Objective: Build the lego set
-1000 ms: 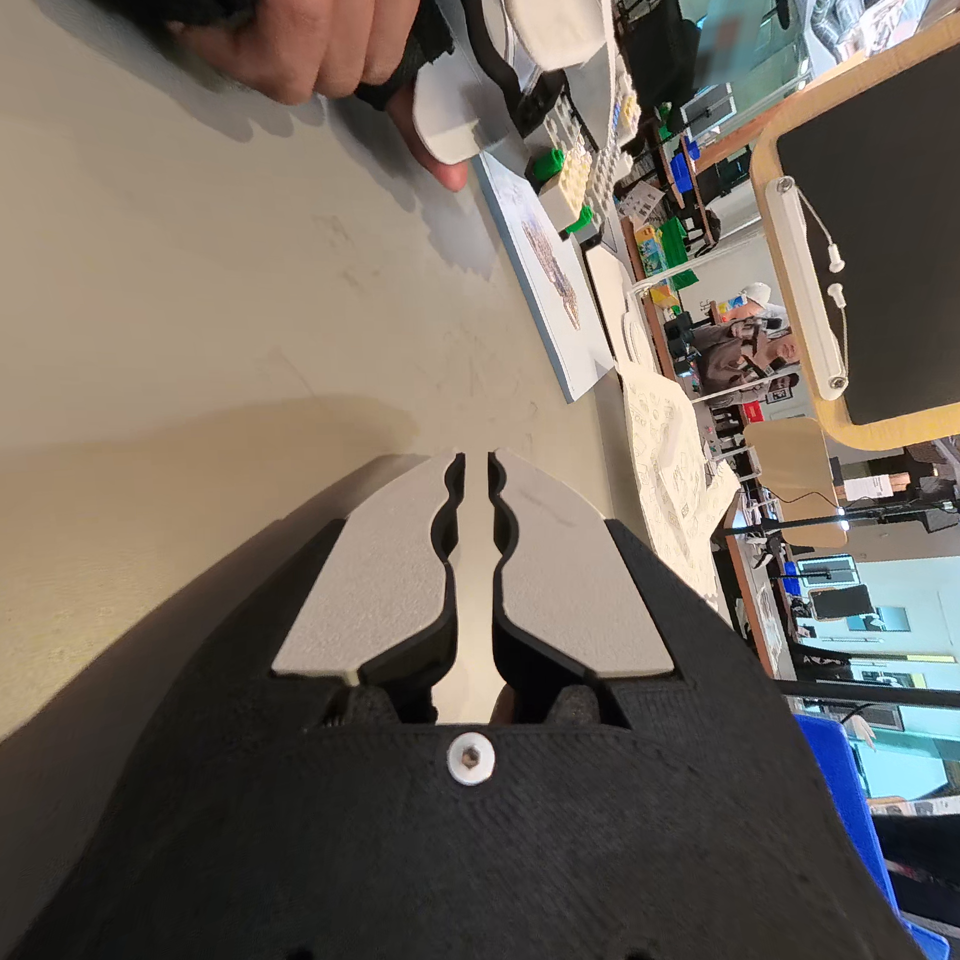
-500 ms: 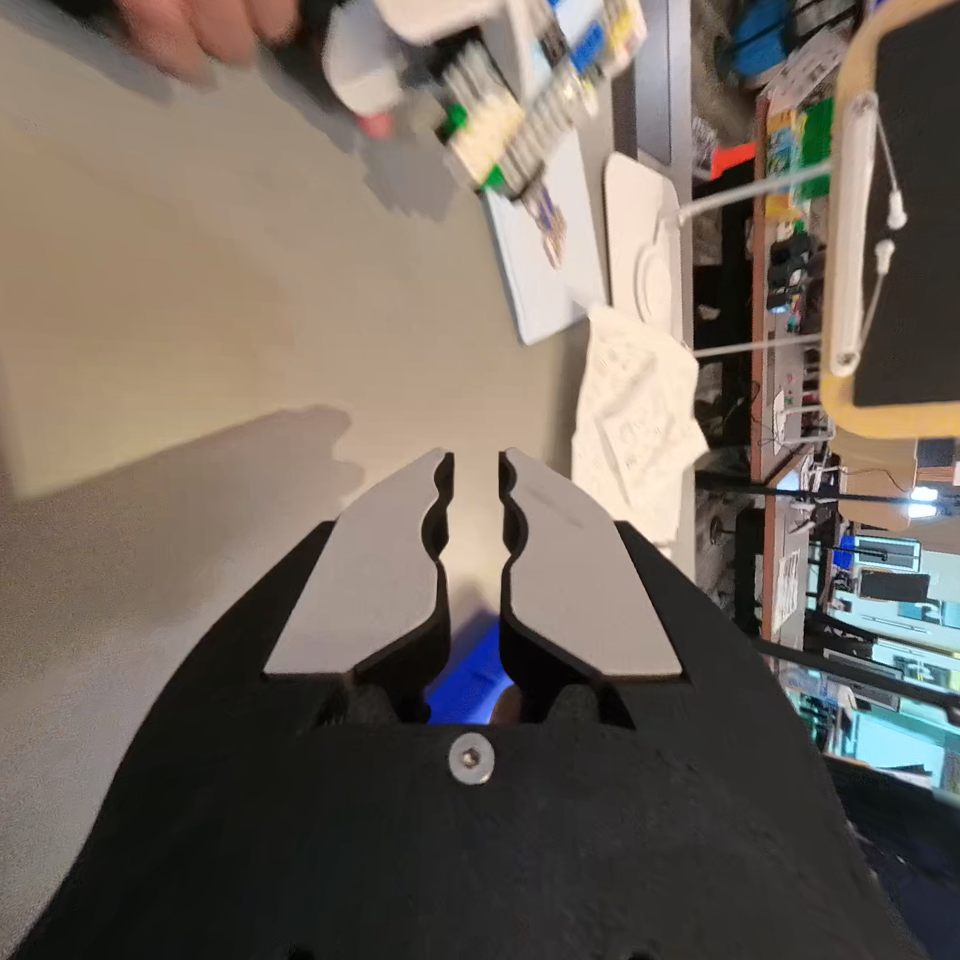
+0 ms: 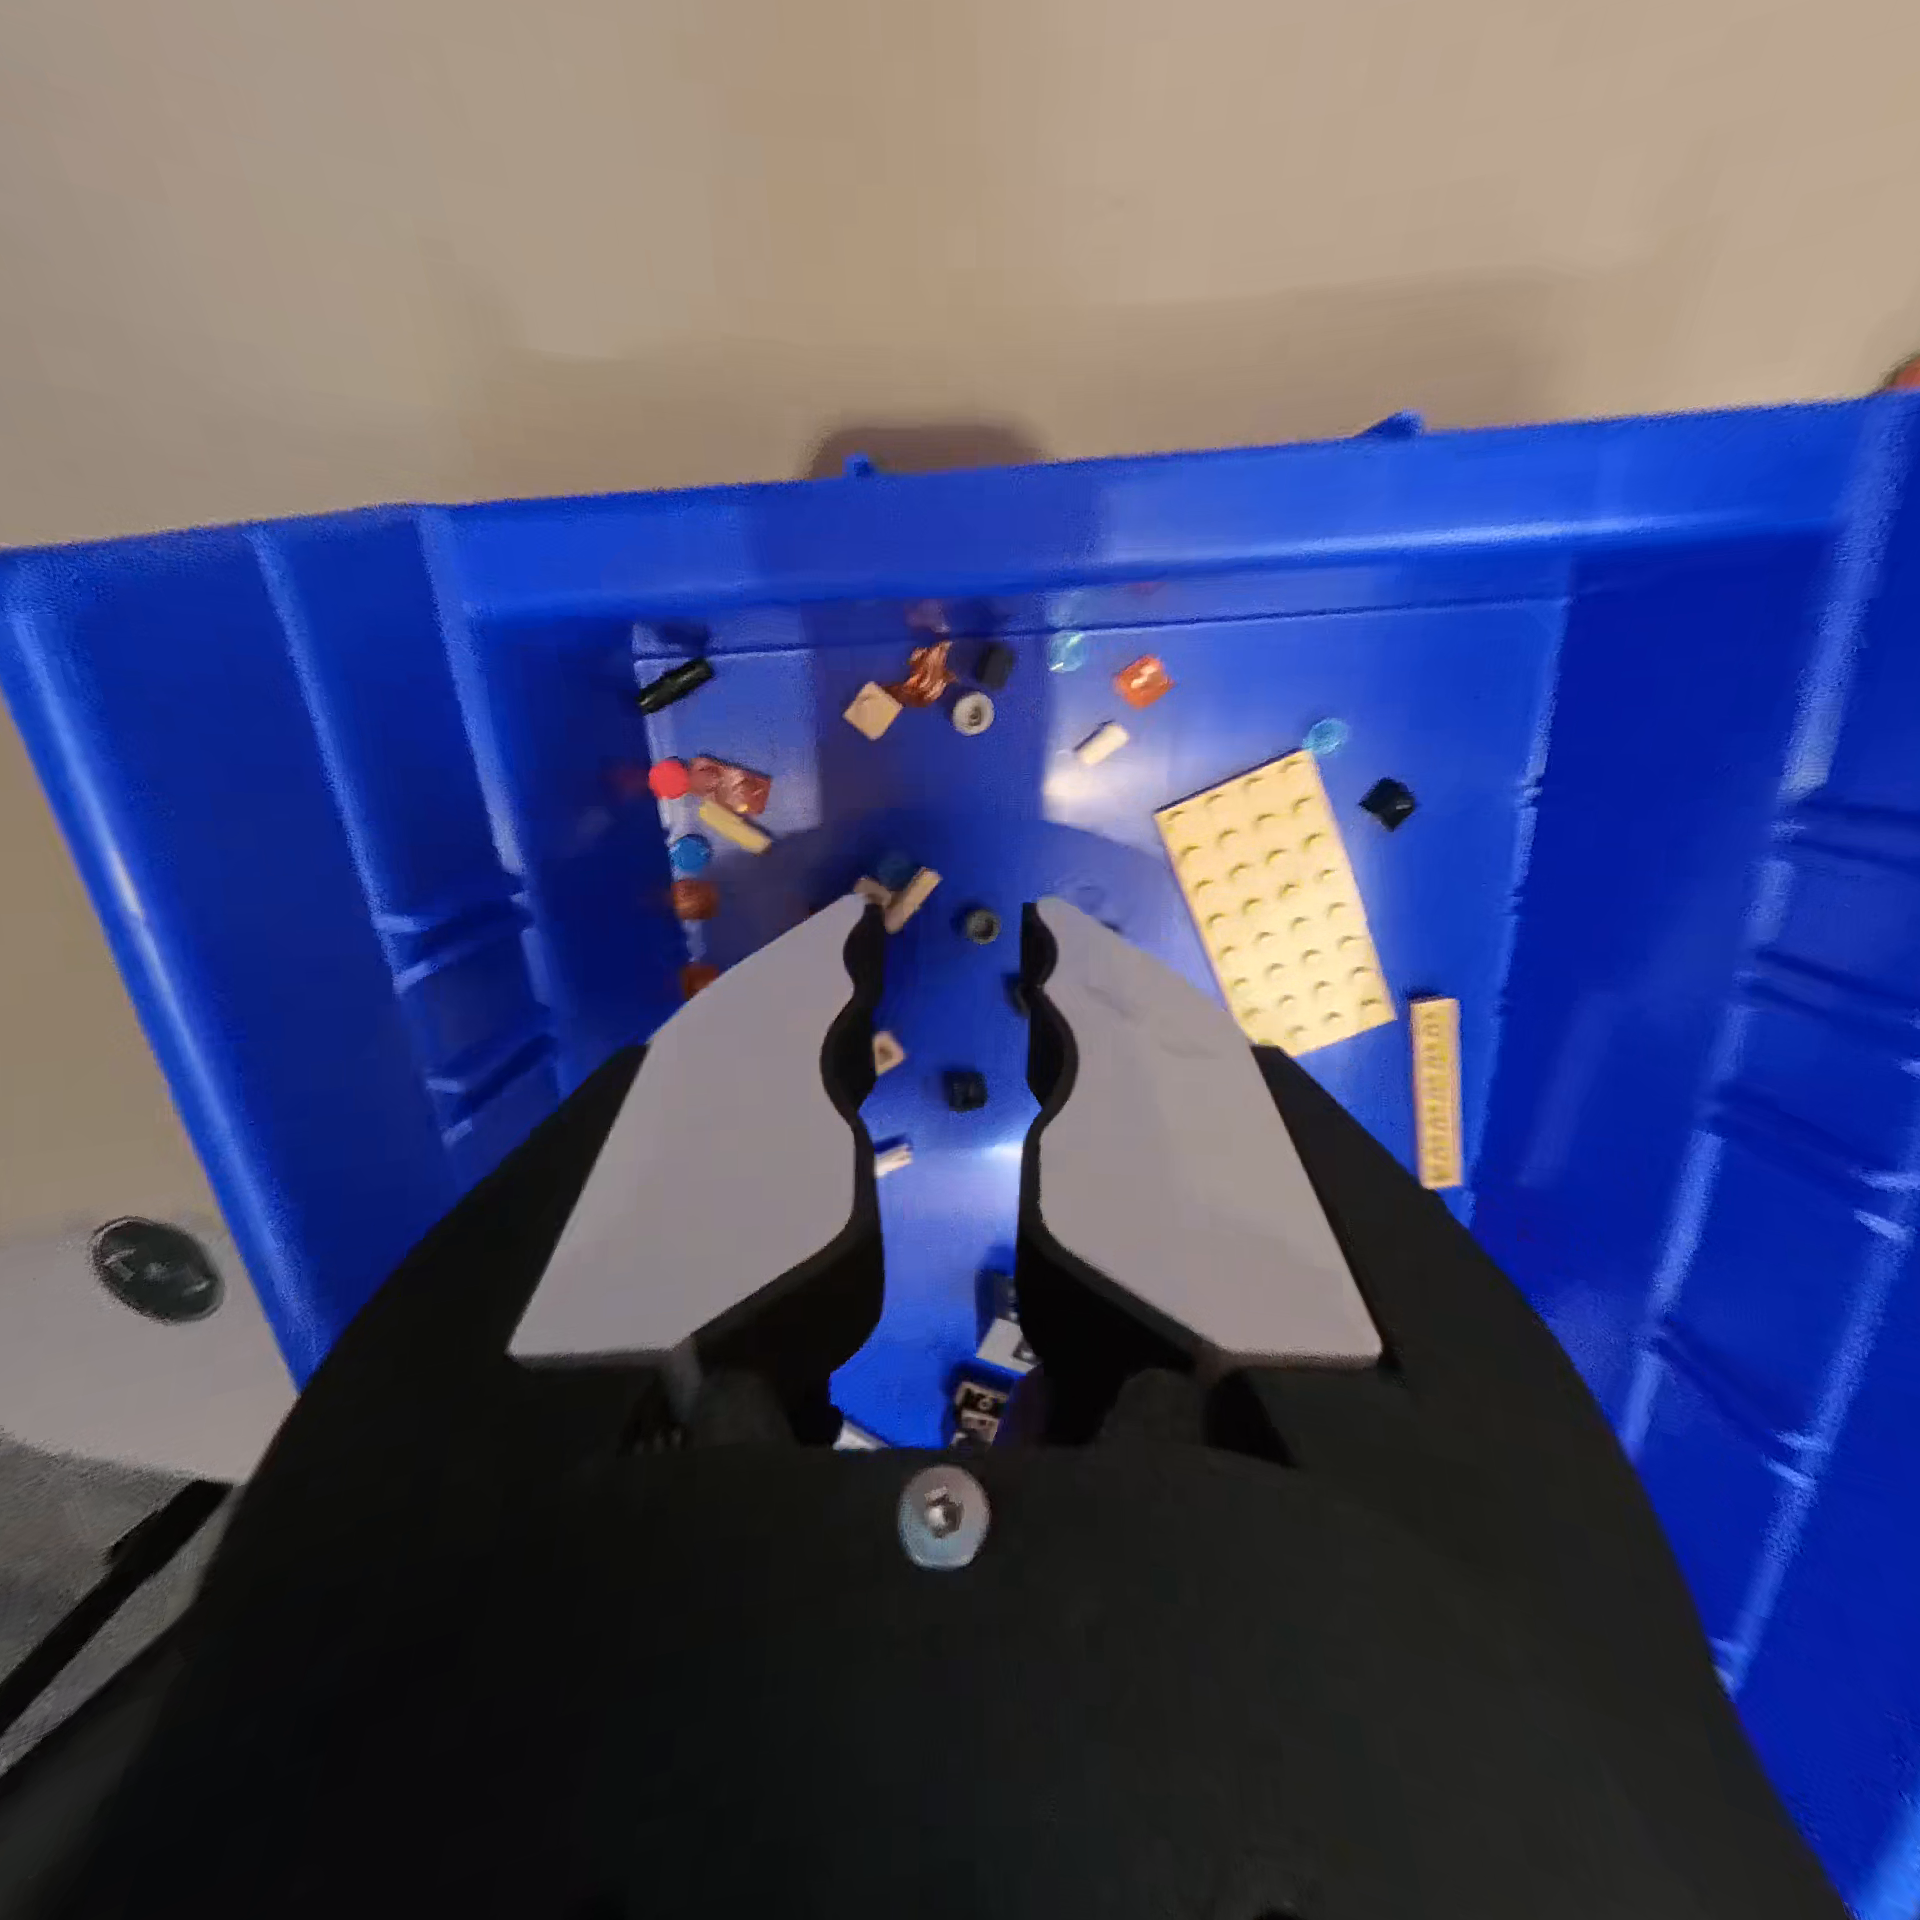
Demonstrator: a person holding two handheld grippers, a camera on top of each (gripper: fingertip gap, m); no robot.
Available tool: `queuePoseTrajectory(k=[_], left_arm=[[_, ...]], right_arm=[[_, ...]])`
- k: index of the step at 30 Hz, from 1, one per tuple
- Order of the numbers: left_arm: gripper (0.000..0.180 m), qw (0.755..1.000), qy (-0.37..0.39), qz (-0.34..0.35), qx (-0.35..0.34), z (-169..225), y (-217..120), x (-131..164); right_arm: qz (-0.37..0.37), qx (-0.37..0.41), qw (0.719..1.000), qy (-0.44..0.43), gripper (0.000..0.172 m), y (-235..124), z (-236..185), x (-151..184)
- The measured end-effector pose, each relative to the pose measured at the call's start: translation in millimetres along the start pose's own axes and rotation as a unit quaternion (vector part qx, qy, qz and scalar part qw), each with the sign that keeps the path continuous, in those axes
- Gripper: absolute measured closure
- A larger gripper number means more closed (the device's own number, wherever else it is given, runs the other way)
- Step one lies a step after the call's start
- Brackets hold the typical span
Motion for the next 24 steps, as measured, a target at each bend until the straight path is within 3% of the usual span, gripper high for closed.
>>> queuePoseTrajectory(k=[9,14,20,24], left_arm=[[0.160,1.000,0.006,-0.002,-0.001,-0.5,1.0,-1.5],[0.160,1.000,0.005,0.003,-0.001,-0.7,-0.2,-2.2],[0.160,1.000,0.004,0.002,0.000,-0.7,-0.2,-2.1],[0.160,1.000,0.005,0.002,0.000,-0.6,-0.3,-2.1]], right_arm=[[-0.015,-0.021,0.999,-0.027,0.143,22.1,-6.0,17.6],[-0.013,-0.010,0.999,-0.027,0.140,23.2,-2.4,15.8],[-0.026,0.059,0.998,-0.022,0.138,17.7,16.4,23.2],[-0.002,0.033,0.999,-0.009,0.138,11.8,12.1,24.4]])
Point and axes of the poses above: each gripper's, where its closed fingertips meet, y out along the fingers, x out of its underside, z = x × y across the jaws, the point moved 6 cm from there along -y, back along the fingers, and after that the axes turned 12 degrees about y, right-handed, at the moved point
